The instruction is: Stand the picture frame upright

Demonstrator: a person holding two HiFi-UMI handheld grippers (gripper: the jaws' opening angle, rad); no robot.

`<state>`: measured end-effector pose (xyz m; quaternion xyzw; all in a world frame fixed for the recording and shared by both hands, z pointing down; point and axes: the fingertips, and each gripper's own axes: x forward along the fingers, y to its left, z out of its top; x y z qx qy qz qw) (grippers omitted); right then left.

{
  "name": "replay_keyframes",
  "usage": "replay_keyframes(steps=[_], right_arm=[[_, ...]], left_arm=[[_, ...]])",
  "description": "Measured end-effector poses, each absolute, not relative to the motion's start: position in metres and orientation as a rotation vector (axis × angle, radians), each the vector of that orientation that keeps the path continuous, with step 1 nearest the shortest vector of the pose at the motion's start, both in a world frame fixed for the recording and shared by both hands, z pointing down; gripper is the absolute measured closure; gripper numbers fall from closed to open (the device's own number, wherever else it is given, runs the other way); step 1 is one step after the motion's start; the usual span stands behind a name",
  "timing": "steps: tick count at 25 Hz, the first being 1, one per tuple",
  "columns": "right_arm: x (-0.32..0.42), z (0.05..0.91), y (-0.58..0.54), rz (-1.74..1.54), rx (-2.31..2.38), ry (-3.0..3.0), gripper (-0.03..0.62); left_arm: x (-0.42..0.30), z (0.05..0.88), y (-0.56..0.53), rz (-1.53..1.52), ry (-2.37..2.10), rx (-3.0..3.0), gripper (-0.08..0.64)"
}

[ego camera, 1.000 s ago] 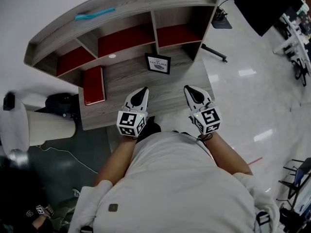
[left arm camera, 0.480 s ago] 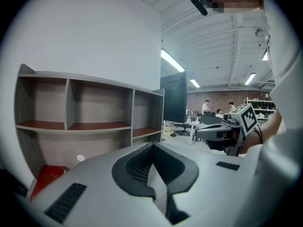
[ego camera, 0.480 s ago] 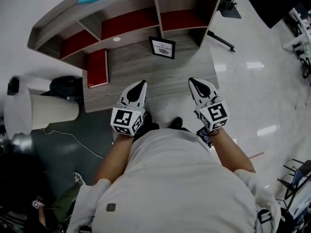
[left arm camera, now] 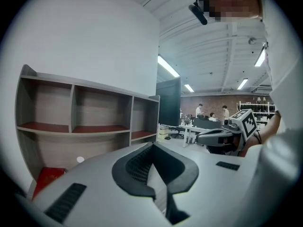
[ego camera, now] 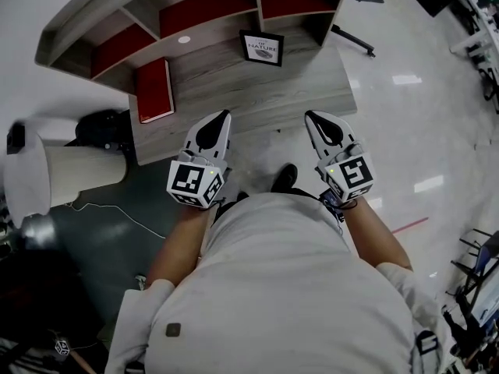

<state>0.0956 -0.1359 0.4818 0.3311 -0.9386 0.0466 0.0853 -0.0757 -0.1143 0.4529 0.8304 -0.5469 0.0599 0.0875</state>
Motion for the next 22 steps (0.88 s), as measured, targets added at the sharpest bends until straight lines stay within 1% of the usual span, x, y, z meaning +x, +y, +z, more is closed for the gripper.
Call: replay_keyframes(steps=[15,22], right_arm=[[0.01,0.461,-0.018,0.108,1.045,-2.799,0.572],[-0.021,0.447,0.049,0.065,1.052,-2.809,0.572]], left_arm=[[-0.161,0.43,0.0,0.109,-1.541,2.546,0.544],[-0.187,0.422,0.059,0.066,-1.494,2.568,0.543]])
